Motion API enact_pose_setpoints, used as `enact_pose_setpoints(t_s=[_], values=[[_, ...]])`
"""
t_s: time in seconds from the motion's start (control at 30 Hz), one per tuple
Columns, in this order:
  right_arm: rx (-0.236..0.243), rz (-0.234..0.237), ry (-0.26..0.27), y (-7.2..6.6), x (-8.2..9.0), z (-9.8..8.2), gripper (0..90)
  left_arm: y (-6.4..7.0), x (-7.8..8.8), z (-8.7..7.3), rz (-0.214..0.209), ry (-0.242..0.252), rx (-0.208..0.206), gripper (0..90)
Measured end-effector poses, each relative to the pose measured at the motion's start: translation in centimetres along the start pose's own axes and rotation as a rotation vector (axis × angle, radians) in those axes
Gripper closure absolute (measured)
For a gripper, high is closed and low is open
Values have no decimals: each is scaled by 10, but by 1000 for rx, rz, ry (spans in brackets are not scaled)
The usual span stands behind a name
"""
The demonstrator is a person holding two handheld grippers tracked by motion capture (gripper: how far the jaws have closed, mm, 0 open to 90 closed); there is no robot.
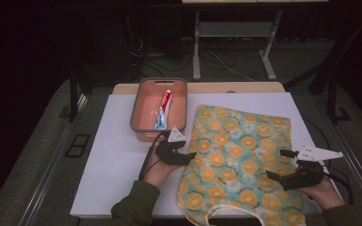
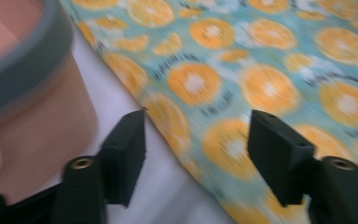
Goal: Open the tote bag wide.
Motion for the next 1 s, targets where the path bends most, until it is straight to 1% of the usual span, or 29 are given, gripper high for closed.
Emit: enact_pose_setpoints(t_s=[0.07,0.13,0.2,0.27,0.3,0.37,0.43,0.47,0.5,0.53,0.57,0.6,0.63,0.67,0.7,0.8,0.9,0.93,1.0], values=[[1,0,0,0,0,0,4,8,8,-8,-17,5,8,328],[0,0,0,0,0,0,4,15,14,-16,-42,-5,18,320],[0,-1,-1,0,0,0,4,22,17,-24,-59,-15,30,320],[0,-3,-1,0,0,0,4,28,18,-31,-66,-36,24,337],[0,-3,-1,0,0,0,4,31,18,-34,-68,-42,30,337],[1,-3,0,0,0,0,4,35,16,-39,-92,-61,36,369],[2,-4,-2,0,0,0,4,38,13,-42,-104,-88,28,461],[2,-4,-2,0,0,0,4,39,11,-43,-106,-97,27,461],[2,-5,-2,0,0,0,4,40,10,-43,-87,-100,11,501],[2,-6,-3,0,0,0,4,40,10,-43,-77,-103,1,632],[1,-6,-2,0,0,0,4,40,10,-43,-72,-104,-4,693],[1,-6,-2,0,0,0,4,39,10,-43,-71,-102,-13,781],[1,-6,-2,0,-1,0,4,39,10,-43,-74,-104,-26,849],[1,-6,-2,0,-1,0,4,39,10,-43,-94,-106,-27,849],[-1,-5,-3,0,-1,0,4,40,10,-42,-96,-109,-39,882],[0,-5,-1,-1,0,0,4,39,9,-38,-91,-113,-61,894],[-1,-6,0,0,0,0,4,31,6,-28,-66,-92,-73,895],[-2,-7,0,0,0,0,4,27,4,-24,-53,-85,-80,895],[-4,-10,1,0,0,0,4,18,-1,-16,-36,-74,-80,895]])
Point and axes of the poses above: each handheld gripper's, and its own axes: x roughly backward along the jaws, z roughly out of its top, y roughly to its right, the point moved 4 cm from there along -x, roughly forward along the jaws
